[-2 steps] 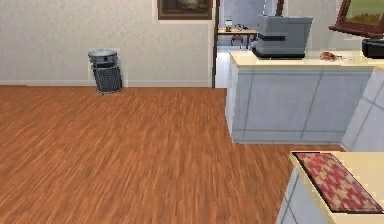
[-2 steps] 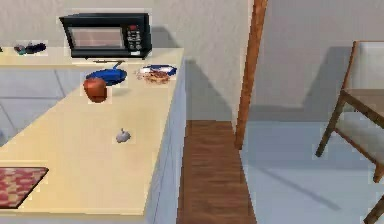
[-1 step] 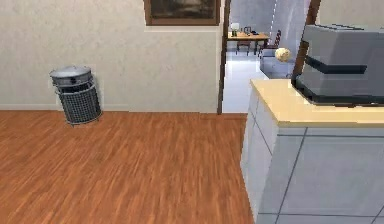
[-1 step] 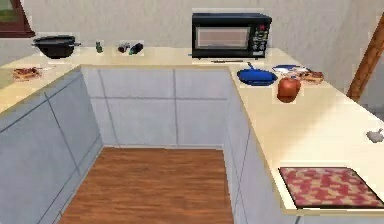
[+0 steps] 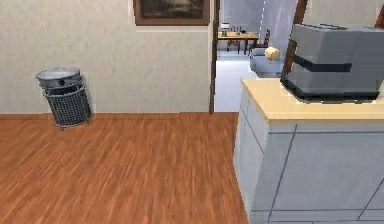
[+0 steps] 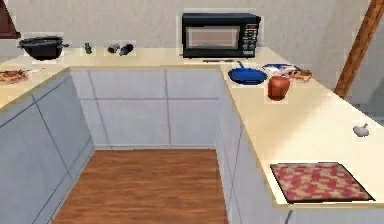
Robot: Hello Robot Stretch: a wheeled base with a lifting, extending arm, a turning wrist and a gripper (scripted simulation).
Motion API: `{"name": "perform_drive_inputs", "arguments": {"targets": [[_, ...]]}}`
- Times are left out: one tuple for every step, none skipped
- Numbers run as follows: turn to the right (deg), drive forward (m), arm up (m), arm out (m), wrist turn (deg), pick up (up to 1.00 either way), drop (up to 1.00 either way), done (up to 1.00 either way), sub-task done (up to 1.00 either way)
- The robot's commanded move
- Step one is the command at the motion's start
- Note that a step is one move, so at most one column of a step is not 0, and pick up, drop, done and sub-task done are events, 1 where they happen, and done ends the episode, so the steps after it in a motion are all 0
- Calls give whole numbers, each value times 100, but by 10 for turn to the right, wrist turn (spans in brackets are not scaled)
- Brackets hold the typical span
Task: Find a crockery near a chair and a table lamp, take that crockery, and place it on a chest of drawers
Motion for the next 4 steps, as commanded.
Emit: {"name": "perform_drive_inputs", "arguments": {"targets": [[-180, 0, 0, 0, 0, 0, 0, 0, 0], [0, 70, 0, 0, 0, 0, 0, 0, 0], [120, 0, 0, 0, 0, 0, 0, 0, 0], [0, 100, 0, 0, 0, 0, 0, 0, 0]]}}
